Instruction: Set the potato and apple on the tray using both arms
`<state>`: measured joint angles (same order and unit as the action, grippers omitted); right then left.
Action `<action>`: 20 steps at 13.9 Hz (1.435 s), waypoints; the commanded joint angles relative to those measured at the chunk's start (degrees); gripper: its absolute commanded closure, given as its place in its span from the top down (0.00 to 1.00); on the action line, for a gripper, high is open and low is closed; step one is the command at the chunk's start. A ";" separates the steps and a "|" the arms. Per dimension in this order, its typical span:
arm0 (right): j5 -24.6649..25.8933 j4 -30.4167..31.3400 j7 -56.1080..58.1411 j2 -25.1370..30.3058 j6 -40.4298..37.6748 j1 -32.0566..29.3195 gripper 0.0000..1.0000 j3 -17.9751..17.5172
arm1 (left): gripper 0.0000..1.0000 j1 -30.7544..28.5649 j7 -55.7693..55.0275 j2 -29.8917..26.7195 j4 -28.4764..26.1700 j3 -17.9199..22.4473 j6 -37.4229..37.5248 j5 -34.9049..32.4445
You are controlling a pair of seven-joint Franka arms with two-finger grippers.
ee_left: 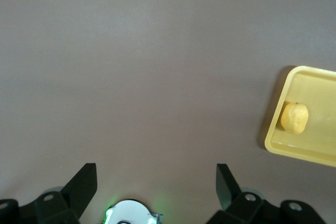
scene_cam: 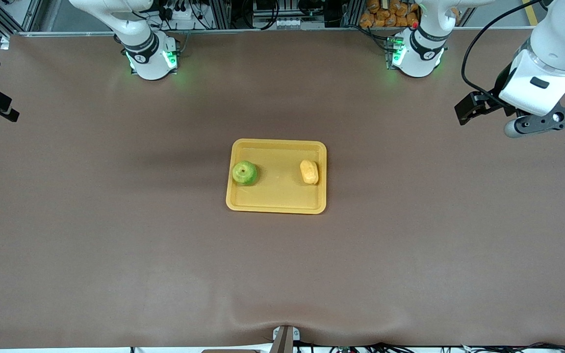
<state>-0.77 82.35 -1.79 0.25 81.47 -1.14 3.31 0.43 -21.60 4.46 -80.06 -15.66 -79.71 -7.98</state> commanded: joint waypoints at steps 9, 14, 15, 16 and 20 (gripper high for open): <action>0.07 -0.44 -0.32 0.28 -0.62 -0.71 1.00 -0.68 | 1.00 -3.33 11.48 -6.12 -7.29 3.70 -3.16 5.78; 0.07 -0.44 -0.32 0.28 -0.70 -0.62 1.00 -0.68 | 1.00 2.82 15.18 -14.72 -20.62 13.10 -9.12 6.23; -0.02 -0.44 -0.23 0.28 -0.70 -0.62 1.00 -0.68 | 1.00 3.08 15.36 -16.92 -24.49 13.19 -11.67 6.31; -0.02 -0.44 -0.15 0.28 -0.70 -0.62 1.00 -0.68 | 1.00 3.44 15.36 -18.42 -27.23 13.28 -13.26 6.23; -0.02 -0.44 0.03 0.28 -1.58 -0.36 1.00 -0.94 | 1.00 3.35 15.71 -18.62 -26.48 13.28 -13.10 6.23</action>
<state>-0.78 82.35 -1.77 0.25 81.08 -1.13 2.97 3.44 -6.83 -12.87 -106.23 -3.01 -92.11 -2.63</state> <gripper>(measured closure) 0.000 0.000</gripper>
